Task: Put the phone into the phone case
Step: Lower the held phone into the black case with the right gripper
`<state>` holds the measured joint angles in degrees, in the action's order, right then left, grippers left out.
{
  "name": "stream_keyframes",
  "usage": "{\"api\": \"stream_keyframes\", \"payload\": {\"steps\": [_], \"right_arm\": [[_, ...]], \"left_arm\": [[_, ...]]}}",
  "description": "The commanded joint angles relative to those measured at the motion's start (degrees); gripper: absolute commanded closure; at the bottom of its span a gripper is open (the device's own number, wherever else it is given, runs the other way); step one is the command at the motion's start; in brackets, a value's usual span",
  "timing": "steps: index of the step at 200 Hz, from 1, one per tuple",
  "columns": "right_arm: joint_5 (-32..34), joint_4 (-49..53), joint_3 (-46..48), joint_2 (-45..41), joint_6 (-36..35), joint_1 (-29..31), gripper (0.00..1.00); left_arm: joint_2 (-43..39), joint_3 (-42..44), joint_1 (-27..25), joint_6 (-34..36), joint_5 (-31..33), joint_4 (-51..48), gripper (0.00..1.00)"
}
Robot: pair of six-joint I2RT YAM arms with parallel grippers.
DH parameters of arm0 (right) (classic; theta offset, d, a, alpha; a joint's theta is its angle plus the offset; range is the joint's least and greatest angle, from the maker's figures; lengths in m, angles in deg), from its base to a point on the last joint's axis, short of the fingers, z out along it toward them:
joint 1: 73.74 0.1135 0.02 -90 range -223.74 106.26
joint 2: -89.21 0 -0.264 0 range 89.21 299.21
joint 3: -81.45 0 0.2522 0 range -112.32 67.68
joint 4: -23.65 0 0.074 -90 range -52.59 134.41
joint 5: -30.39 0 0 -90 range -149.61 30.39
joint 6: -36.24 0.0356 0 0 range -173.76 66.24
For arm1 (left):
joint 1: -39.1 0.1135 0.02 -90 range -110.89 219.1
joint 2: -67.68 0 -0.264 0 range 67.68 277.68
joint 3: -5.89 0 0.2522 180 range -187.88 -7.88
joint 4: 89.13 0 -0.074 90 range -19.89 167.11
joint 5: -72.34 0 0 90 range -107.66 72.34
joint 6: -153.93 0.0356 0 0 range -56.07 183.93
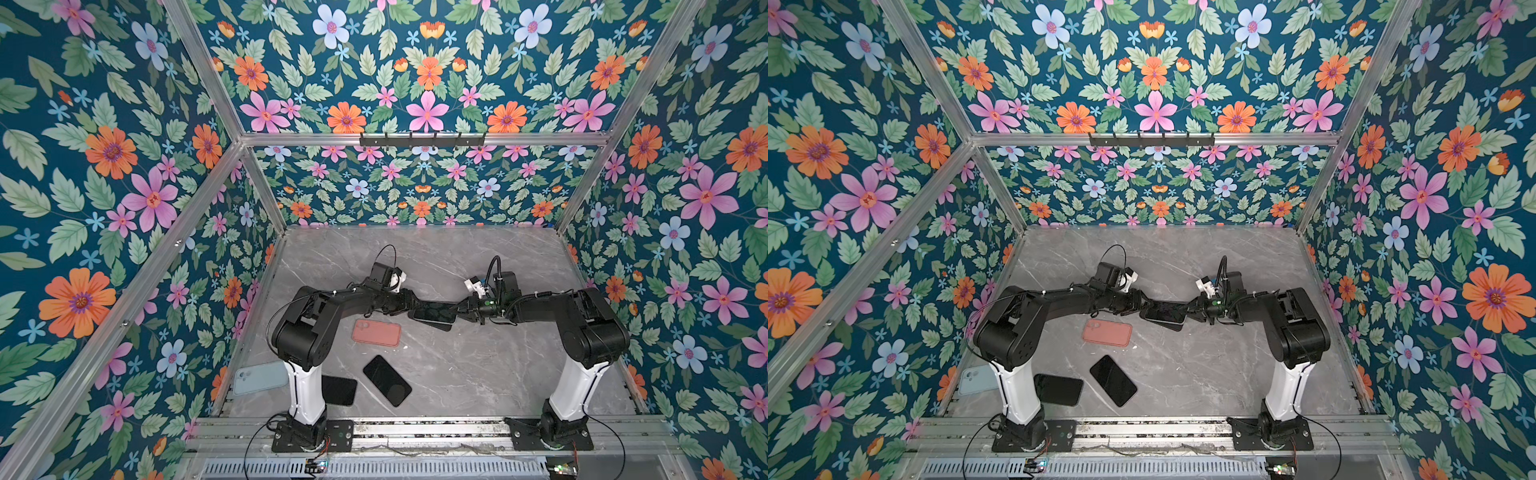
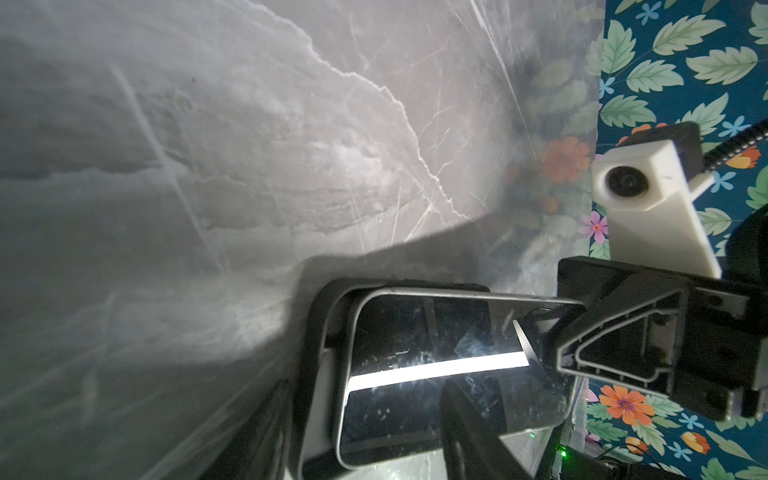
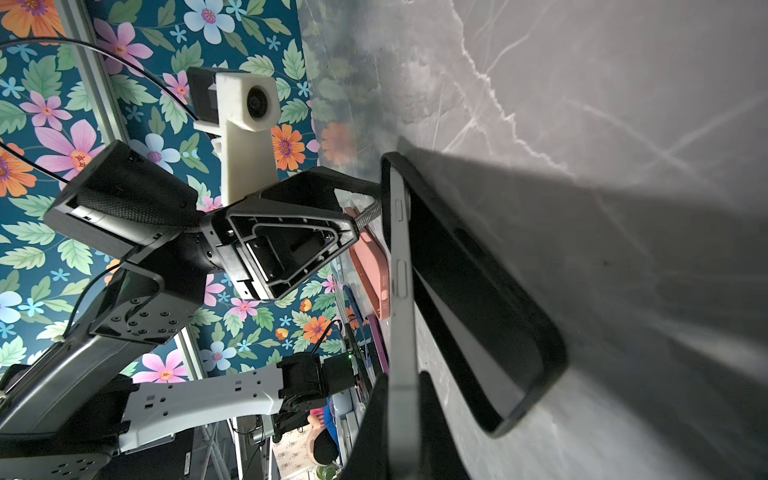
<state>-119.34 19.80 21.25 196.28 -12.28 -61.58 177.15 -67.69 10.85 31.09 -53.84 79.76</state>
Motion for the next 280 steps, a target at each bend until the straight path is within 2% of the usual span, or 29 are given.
{"api": "stream_keyframes", "payload": {"steps": [1,147,194,236,280], "right_arm": [[2.72,0.9,0.34,0.58,0.73,0.23,0.99],[5.9,1.9,-0.02,1.65,0.83,2.25,0.86],[8.61,7.71,-1.09,0.55,-2.41,2.25,0.8],[10.51,12.23,-1.63,-1.18,-4.16,2.27,0.71],[15.35,19.13,-3.5,-3.56,-5.49,2.69,0.64]], "left_arm": [[-0.55,0.52,-0.23,-0.46,-0.2,-0.28,0.41],[-2.6,4.34,-2.07,-3.44,-0.6,4.26,0.43],[-3.64,5.23,-2.15,-2.94,-0.12,3.94,0.43],[-3.72,5.49,-2.07,-2.27,0.03,3.61,0.42],[-4.15,5.93,-1.9,-1.29,0.56,2.55,0.41]]}}
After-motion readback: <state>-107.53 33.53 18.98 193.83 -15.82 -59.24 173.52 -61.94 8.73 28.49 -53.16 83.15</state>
